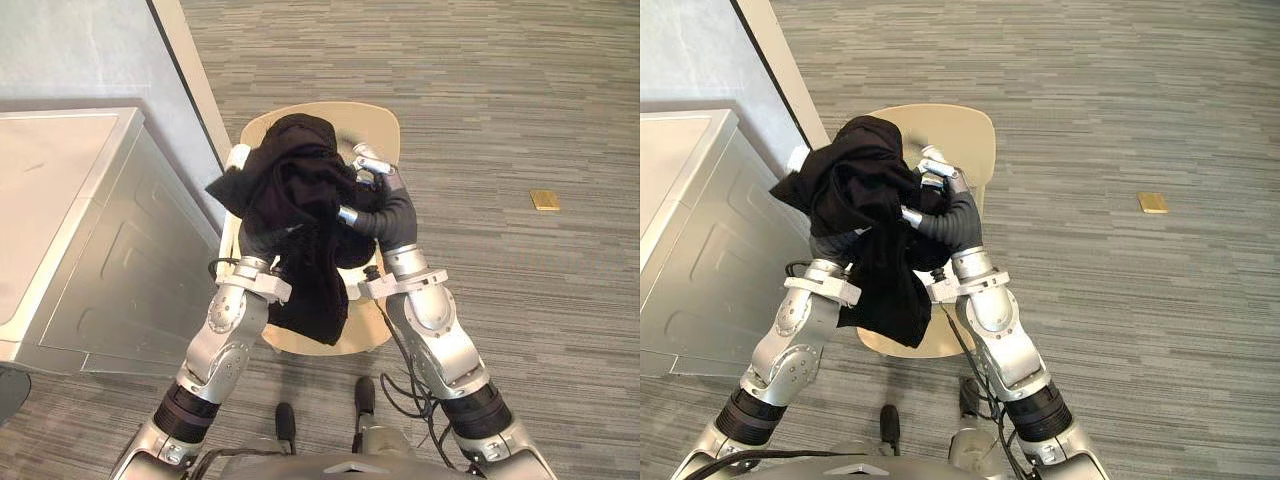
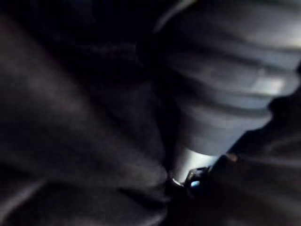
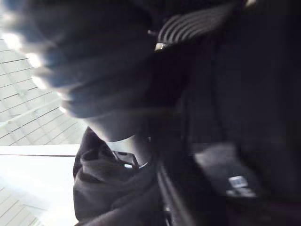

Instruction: Pick up the laundry basket with both hands and put the clothes into the washing machine.

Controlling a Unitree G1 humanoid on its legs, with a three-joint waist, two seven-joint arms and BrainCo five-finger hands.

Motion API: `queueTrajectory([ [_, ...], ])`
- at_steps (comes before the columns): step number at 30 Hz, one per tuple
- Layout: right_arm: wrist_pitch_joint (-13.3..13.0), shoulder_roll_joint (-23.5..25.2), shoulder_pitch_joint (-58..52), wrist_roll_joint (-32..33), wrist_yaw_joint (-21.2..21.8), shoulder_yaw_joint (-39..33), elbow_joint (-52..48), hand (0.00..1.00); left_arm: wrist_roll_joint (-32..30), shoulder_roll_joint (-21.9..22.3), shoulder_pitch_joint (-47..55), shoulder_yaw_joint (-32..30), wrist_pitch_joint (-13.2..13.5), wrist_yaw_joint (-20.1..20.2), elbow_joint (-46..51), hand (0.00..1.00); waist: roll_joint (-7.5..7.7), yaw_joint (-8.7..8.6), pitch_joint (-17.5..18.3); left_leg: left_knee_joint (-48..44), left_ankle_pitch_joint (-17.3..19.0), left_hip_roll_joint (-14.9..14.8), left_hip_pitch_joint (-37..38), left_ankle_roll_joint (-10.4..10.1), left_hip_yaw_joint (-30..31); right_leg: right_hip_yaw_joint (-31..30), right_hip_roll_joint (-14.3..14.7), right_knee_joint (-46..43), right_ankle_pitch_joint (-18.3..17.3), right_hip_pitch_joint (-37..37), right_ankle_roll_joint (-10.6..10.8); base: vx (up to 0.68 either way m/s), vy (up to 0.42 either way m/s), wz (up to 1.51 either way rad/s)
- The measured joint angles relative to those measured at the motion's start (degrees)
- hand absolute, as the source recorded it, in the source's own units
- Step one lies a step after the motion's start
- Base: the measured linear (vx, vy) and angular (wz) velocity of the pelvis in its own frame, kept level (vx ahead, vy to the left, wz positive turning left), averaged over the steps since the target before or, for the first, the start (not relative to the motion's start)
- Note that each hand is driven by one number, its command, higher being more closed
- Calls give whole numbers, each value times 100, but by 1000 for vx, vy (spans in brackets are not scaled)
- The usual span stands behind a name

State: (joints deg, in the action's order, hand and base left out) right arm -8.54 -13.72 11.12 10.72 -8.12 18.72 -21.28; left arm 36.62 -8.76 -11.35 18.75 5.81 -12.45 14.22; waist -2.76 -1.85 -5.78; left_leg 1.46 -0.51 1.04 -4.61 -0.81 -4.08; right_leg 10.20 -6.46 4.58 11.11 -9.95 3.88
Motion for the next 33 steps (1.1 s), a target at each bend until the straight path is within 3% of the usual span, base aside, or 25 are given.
queueTrajectory([
  [4, 149, 110, -502, 1, 60, -180, -1, 0, -109, 202, 286, -387, 5, -10, 105, 100, 13, 31, -8, -10, 53, -3, 136, 20, -37, -26, 4, 1, -3, 131, 4, 9, 15, -5],
  [9, 252, 395, -1010, 1, 67, -962, -37, 0, -205, 314, 928, -888, 6, 14, 286, 100, 136, 14, 16, -29, 171, -5, 178, 27, -71, -64, 7, 3, -84, 218, 57, -51, 17, -4],
  [17, 403, 530, -1743, -221, 176, -2234, -213, 0, -549, 567, 1893, -1777, 3, 192, 543, 100, 168, 67, 61, -74, 182, -93, 368, -18, -56, -56, 94, 3, -75, 413, 39, 19, -3, 0],
  [22, 422, 768, -2233, -349, 262, -2784, -272, 0, -599, 759, 2512, -2247, -11, 374, 660, 100, 267, 118, 149, -678, 553, -203, 239, -36, -34, -91, 173, 2, -76, 588, 39, -5, 2, -2],
  [26, 510, 848, -2397, -451, 284, -3199, 132, 0, -599, 934, 2827, -2559, -19, 517, 766, 100, 309, 155, 187, -1299, 762, -268, -125, -70, 183, 24, 219, -1, -77, 620, 36, -61, -13, 25],
  [28, 670, 842, -2327, -877, 52, -3576, 882, 0, -596, 953, 2854, -2549, -18, 509, 776, 100, 327, 214, 157, -1570, 854, -243, -380, -52, 442, 386, 176, -119, -158, 620, -59, -119, -11, 72],
  [29, 727, 844, -2301, -974, -31, -3684, 1131, 0, -596, 956, 2864, -2556, -17, 505, 776, 100, 323, 219, 150, -1645, 895, -316, -447, -31, 383, 513, 171, -199, -206, 618, -87, -143, -26, 105],
  [31, 1024, 872, -2413, -1364, -360, -4221, 1993, 0, -585, 1018, 3002, -2552, 4, 471, 778, 100, 321, 226, 144, -1737, 957, -766, -561, 199, -314, 1201, 173, -522, -369, 632, -198, -127, -80, 119],
  [32, 1098, 899, -2467, -1417, -402, -4344, 2150, 0, -582, 1030, 3061, -2591, 38, 453, 778, 100, 358, 247, 147, -1735, 970, -844, -566, 243, -533, 1373, 126, -518, -421, 659, -258, -76, 11, 115],
  [33, 1144, 976, -2583, -1546, -514, -4680, 2431, 0, -571, 1075, 3067, -2680, 63, 441, 769, 100, 370, 254, 95, -2288, 1101, -1166, -710, 415, -1072, 1700, 2, -534, -503, 717, -296, -72, 116, 107],
])
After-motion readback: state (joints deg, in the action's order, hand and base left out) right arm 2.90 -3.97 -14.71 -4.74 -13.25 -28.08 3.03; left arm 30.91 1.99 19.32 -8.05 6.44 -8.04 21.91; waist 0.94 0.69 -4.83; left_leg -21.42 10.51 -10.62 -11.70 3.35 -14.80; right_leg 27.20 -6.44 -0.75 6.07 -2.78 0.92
